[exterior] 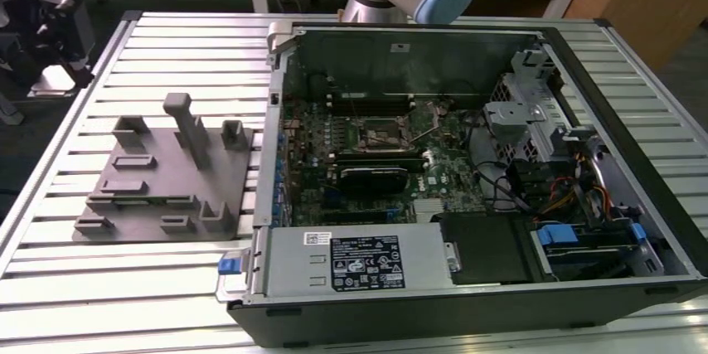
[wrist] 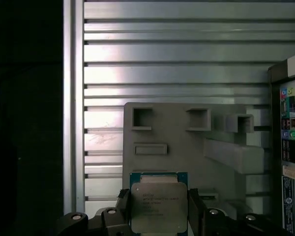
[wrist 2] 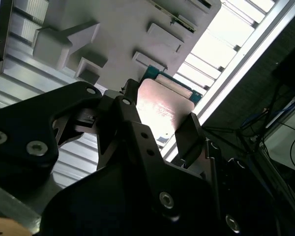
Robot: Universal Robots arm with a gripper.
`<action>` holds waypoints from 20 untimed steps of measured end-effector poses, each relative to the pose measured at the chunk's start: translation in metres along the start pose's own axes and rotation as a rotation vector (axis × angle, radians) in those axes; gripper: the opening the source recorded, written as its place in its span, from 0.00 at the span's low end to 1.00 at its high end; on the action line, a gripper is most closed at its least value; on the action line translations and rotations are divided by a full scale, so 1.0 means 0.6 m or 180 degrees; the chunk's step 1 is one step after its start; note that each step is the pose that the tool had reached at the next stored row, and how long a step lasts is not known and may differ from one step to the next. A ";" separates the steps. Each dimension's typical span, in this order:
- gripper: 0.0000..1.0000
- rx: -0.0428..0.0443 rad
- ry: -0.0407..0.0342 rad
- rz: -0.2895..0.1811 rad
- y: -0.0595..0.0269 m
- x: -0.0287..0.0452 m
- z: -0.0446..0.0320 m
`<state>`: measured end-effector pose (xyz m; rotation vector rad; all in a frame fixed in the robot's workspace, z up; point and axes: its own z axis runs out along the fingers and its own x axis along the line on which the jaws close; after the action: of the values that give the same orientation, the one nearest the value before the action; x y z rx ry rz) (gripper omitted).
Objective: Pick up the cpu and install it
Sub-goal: 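Pick up the cpu and move it towards the insertion slot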
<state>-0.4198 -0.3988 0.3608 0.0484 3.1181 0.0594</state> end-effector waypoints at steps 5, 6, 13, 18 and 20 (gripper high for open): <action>0.55 0.0000 0.0000 0.0000 0.001 0.000 -0.021; 0.55 0.0000 0.0000 0.0000 0.001 -0.001 -0.026; 0.55 0.0000 0.0000 0.0000 0.002 -0.001 -0.049; 0.55 0.0000 0.0000 0.0000 0.002 -0.001 -0.049; 0.55 0.0000 0.0001 0.0000 0.002 -0.002 -0.050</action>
<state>-0.4192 -0.3988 0.3906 0.0482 3.1183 0.0593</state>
